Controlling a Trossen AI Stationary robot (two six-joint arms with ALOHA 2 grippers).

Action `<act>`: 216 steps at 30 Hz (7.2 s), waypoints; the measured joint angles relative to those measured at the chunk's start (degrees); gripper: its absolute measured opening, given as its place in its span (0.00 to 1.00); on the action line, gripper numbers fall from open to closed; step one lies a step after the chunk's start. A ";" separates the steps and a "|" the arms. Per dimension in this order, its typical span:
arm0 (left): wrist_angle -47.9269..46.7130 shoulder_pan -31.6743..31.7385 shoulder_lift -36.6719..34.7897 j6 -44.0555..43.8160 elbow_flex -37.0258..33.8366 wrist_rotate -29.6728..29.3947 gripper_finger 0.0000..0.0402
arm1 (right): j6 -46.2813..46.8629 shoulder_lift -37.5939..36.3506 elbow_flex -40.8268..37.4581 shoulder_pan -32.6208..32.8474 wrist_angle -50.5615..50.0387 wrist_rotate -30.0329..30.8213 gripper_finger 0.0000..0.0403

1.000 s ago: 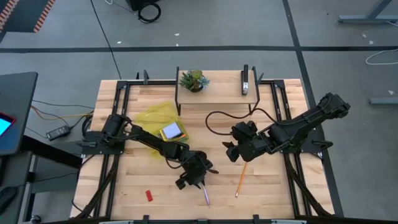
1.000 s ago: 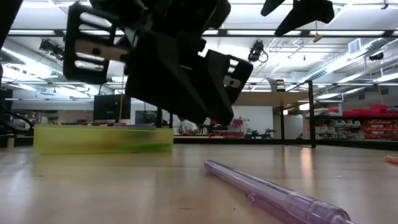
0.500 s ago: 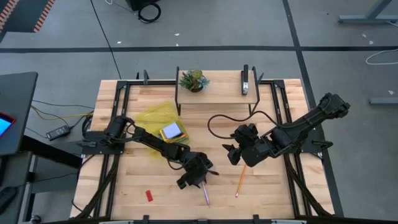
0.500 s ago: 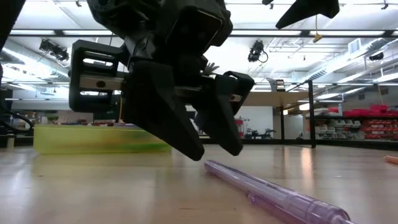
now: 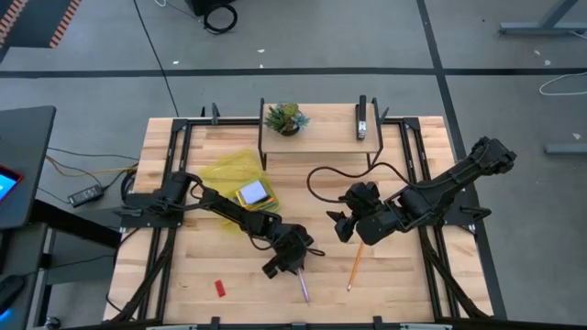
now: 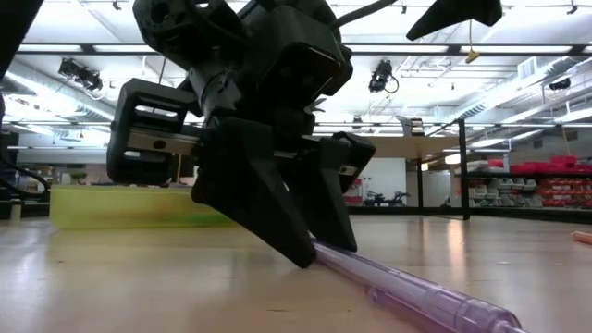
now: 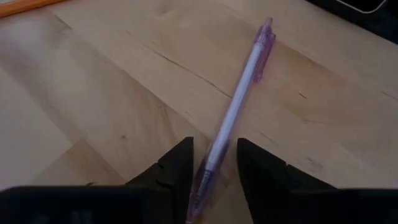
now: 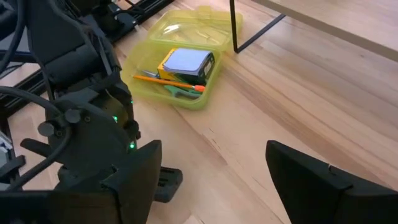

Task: Pack school essentials
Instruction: Put the purple pen into the yellow supply box, then put the red eraser into the yellow supply box

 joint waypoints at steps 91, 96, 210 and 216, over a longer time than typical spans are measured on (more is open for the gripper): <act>-36.25 0.14 -49.33 -61.73 -28.05 -41.98 0.10 | -15.19 -8.59 -0.11 -9.84 -2.29 7.09 0.73; -36.26 -1.13 -49.29 -67.53 -29.34 -44.08 0.09 | -15.21 -8.59 -0.11 -9.83 -2.25 7.09 0.73; -13.42 -4.57 -72.39 -34.07 -29.45 -46.45 0.19 | -12.48 -13.57 -8.26 -15.83 5.88 3.39 0.73; -13.42 -4.57 -72.39 -34.07 -29.45 -46.44 0.21 | -12.39 -13.57 -8.24 -15.83 5.88 3.39 0.73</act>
